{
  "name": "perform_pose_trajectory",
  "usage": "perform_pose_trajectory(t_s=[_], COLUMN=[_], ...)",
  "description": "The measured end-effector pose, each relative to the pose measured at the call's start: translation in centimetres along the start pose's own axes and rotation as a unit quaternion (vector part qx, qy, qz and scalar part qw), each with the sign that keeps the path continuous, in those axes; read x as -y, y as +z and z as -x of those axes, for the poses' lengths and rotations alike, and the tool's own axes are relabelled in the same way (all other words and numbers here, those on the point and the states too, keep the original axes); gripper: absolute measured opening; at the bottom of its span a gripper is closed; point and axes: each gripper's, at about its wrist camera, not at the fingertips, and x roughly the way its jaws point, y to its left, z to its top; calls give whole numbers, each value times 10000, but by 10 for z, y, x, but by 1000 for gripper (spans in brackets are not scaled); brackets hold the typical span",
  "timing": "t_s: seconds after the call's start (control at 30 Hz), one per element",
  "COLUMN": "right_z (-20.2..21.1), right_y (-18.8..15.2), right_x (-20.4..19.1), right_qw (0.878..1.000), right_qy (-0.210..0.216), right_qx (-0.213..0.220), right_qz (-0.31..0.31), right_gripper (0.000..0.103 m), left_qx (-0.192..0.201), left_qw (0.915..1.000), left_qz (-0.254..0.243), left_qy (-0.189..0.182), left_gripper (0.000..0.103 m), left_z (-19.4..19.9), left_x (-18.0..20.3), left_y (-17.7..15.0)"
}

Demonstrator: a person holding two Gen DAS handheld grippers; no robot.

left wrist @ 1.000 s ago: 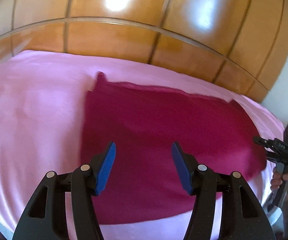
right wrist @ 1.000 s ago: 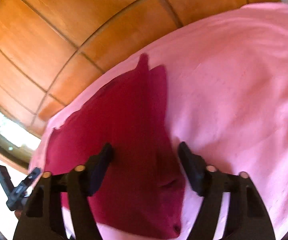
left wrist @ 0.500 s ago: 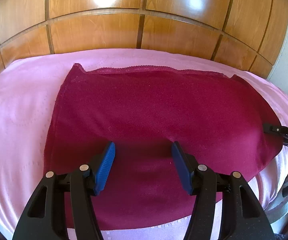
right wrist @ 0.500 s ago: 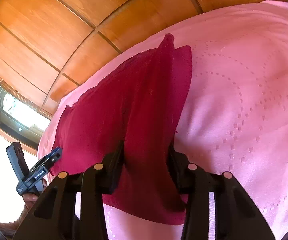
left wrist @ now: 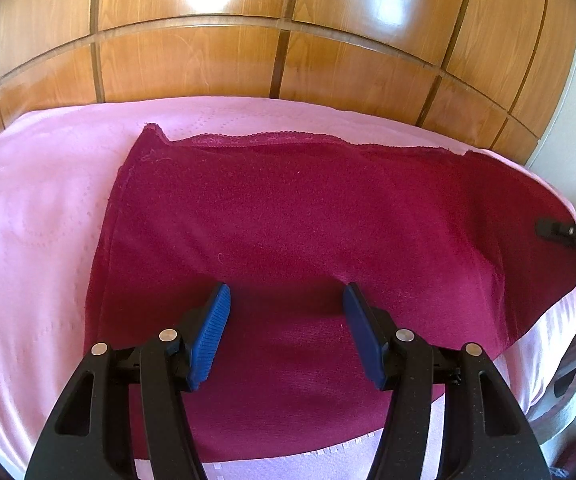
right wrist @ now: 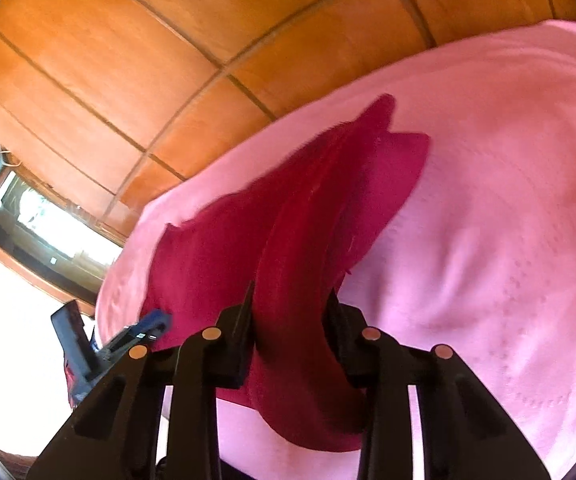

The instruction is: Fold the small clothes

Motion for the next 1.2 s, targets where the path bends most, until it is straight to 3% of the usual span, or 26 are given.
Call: perform_pose_trajectory(t_s=[0.33, 0.47, 0.63, 0.77, 0.87, 0.97, 1.03, 1.07, 1.13, 1.2], right_z=[-40, -70, -124, -160, -172, -174, -169, -166, -163, -152], right_y=[17, 13, -8, -37, -52, -59, -63, -62, -61, -63], right_x=[-88, -123, -163, -187, -198, -203, -206, -203, -201, -199], right_qw=[9970, 9941, 9874, 9785, 9717, 9651, 9593, 9574, 9552, 9534], right_qy=[642, 857, 1023, 998, 884, 732, 707, 782, 1112, 1278], right_qx=[-39, -233, -693, -1099, -1211, -1176, -1120, -1122, -1127, -1069], right_qz=[423, 618, 983, 1434, 1824, 2221, 2494, 2544, 2501, 2514], right_gripper=[27, 27, 26, 25, 25, 25, 26, 28, 45, 49], left_qx=[27, 72, 233, 377, 464, 444, 351, 299, 184, 32], left_qw=[9992, 9968, 9802, 9545, 9406, 9296, 9198, 9180, 9168, 9183], left_qz=[210, 463, 1371, 2163, 2445, 2600, 2713, 2739, 2747, 2725], left_qy=[-330, -643, -1412, -2019, -2311, -2575, -2813, -2853, -2892, -2873], left_gripper=[57, 57, 57, 57, 57, 69, 69, 71, 76, 78], left_z=[3, 10, 29, 43, 49, 47, 42, 39, 31, 22], left_x=[-11, -24, -75, -124, -142, -147, -148, -148, -146, -142], left_y=[-1, 1, 0, -5, -6, -3, 1, 3, 9, 19])
